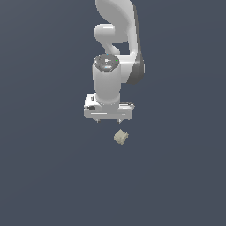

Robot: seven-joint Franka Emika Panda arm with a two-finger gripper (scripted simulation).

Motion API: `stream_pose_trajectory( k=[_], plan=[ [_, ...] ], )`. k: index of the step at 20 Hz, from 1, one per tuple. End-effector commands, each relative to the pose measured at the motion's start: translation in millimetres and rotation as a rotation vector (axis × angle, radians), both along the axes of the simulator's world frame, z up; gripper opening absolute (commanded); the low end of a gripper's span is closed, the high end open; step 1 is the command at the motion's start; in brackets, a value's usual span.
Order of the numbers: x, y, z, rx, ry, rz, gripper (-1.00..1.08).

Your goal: Pick up the object and move it to a goal position.

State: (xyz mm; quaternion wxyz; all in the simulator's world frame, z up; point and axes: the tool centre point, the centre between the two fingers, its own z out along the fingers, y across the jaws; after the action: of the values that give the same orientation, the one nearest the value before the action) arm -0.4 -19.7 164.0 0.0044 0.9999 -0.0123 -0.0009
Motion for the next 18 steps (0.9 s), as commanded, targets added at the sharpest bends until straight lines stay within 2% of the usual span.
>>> stream_pose_trajectory(
  k=[1, 10, 18],
  plan=[
    [0.0, 0.0, 0.0, 0.0, 0.0, 0.0, 1.0],
    [2.8, -7.1, 2.9, -0.03, -0.023, 0.0, 1.0],
    [3.3, -4.8, 0.6, -0.027, -0.022, -0.019, 1.0]
  ],
)
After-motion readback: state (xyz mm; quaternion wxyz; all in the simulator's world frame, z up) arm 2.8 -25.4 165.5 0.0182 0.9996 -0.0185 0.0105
